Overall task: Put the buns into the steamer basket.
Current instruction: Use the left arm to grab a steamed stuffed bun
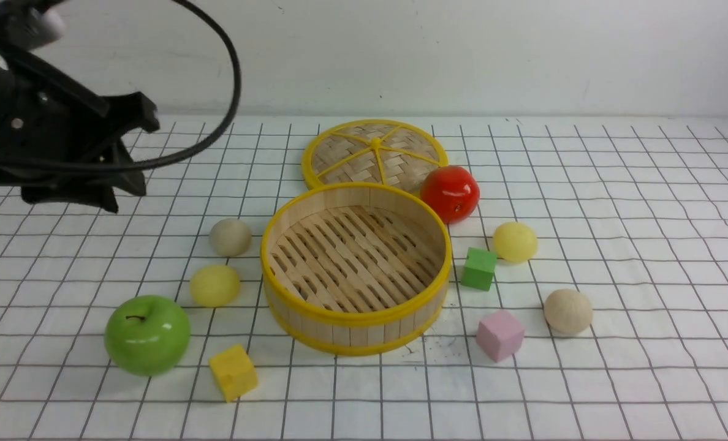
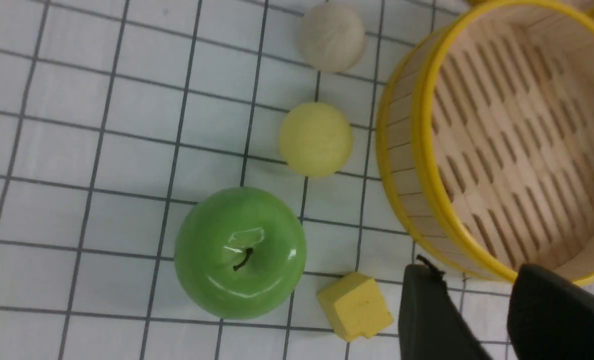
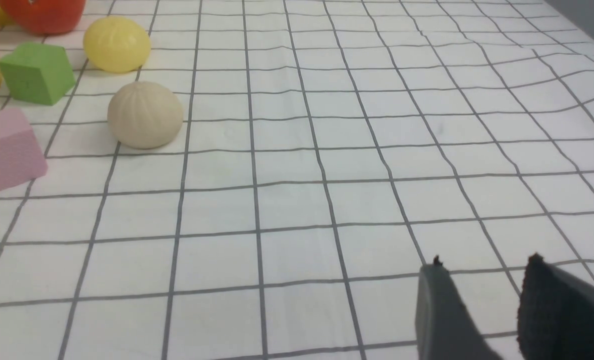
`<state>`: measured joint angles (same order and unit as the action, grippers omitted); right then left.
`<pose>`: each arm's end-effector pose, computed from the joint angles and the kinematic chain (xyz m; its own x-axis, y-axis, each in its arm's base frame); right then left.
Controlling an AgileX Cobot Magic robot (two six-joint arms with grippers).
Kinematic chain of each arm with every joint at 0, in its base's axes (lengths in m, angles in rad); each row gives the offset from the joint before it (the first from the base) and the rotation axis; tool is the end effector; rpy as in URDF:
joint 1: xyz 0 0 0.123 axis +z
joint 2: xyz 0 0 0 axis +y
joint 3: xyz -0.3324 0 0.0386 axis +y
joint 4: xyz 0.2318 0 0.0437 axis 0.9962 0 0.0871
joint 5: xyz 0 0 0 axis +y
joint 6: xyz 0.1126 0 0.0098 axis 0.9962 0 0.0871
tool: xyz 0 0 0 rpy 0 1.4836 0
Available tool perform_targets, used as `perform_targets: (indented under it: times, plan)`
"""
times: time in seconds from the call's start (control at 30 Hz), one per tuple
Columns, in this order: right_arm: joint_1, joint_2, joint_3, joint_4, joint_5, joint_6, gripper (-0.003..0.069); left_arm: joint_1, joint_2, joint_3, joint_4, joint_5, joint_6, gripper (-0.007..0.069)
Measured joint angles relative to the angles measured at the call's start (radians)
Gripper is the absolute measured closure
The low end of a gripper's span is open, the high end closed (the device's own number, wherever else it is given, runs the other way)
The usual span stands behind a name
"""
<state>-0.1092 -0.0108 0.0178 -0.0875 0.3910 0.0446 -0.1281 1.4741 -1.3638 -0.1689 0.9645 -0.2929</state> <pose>0.0064 -0.0045 0.1656 -0.3076 -0.0028 -0.9515 0.1294 0.9906 -0.0447 0.2993 -0.0543 0.3824 -0.8394 -0.2713 -0.4710 -0.1256 0.9399 -0.3176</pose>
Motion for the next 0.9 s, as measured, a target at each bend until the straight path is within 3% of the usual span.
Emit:
perform_targets:
  times: [0.17, 0.33, 0.57, 0.9]
  plan:
    - [0.0, 0.0, 0.0, 0.0, 0.0, 0.0, 0.0418, -0.032, 0.138, -0.064, 0.002, 0.045, 0.028, 0.0386]
    - [0.0, 0.0, 0.0, 0.0, 0.0, 0.0, 0.0418, -0.129, 0.256, -0.143, 0.102, 0.075, 0.062, 0.0386]
    - [0.0, 0.0, 0.0, 0.0, 0.0, 0.0, 0.0418, -0.158, 0.42, -0.22, 0.29, 0.032, -0.101, 0.0386]
    - [0.0, 0.0, 0.0, 0.0, 0.001, 0.0, 0.0418, -0.158, 0.555, -0.232, 0.315, -0.05, -0.122, 0.0386]
